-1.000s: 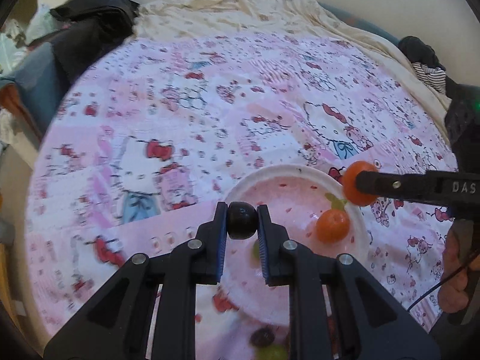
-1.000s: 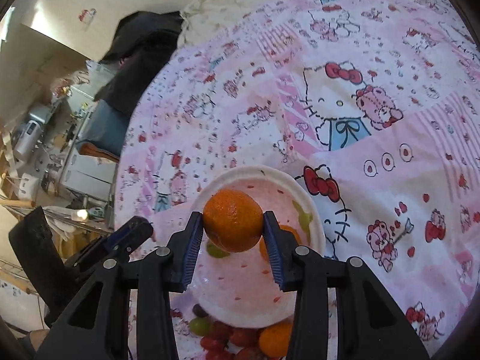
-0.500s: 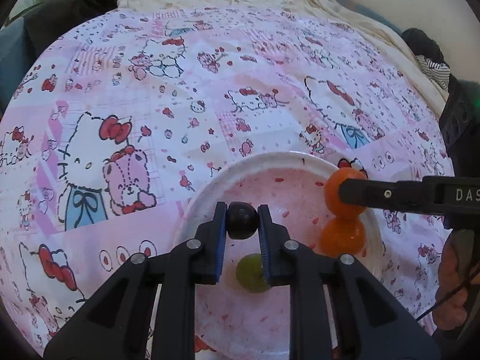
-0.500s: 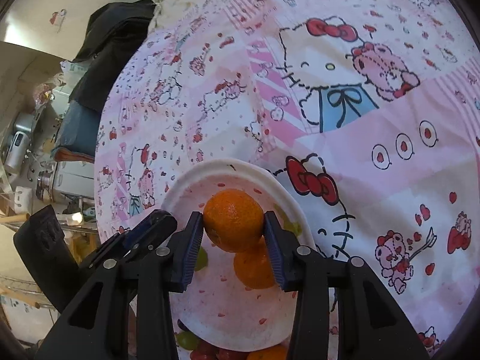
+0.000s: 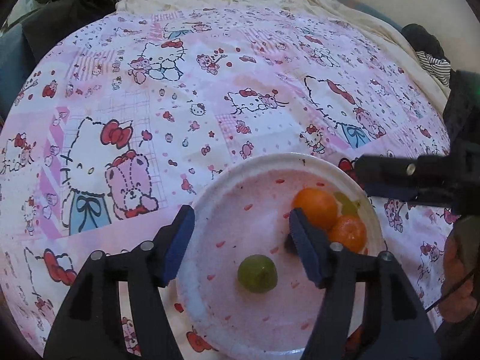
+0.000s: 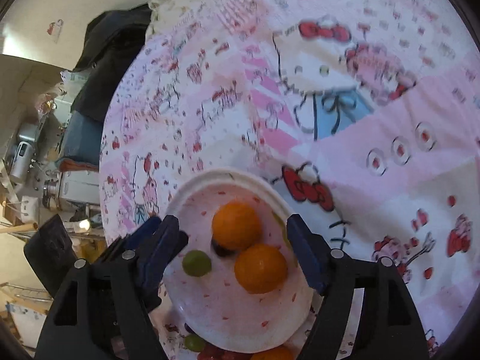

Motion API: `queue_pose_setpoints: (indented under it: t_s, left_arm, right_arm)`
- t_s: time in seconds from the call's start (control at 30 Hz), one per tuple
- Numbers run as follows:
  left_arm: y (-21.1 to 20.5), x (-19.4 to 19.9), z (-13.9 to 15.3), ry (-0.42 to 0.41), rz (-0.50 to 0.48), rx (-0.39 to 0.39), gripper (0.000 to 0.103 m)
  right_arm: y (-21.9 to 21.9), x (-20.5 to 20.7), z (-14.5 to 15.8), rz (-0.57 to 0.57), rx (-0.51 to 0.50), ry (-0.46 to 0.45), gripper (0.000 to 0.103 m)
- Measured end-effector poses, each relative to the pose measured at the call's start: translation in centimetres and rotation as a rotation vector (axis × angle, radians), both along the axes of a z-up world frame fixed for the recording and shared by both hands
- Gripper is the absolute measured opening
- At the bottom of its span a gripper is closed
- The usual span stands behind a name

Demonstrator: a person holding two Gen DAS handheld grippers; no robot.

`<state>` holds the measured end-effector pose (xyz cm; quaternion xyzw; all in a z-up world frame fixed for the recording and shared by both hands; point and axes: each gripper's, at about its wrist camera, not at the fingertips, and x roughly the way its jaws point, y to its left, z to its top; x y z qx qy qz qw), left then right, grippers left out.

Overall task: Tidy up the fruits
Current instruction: 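Open both tools to release the dark grape and mandarin onto the plate, then withdraw both open tools from the plate toward the remaining fruit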

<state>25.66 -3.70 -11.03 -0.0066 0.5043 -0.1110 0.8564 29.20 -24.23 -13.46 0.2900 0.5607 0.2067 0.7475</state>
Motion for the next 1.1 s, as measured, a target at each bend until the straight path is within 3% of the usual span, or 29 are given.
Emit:
queue_pose_setpoints:
  t_s: [0.53, 1.1]
  left_arm:
    - [1.8, -2.3, 3.2, -0.098, 0.068, 0.05, 0.062]
    - [3.5, -7.4, 7.1, -0.141, 0.129, 0.05, 0.062]
  right_arm:
    - [-0.8, -1.4, 3.7, -0.011, -0.014, -0.072, 0.078]
    - [-2.1, -6.8, 8.4, -0.004, -0.07, -0.17, 0.078]
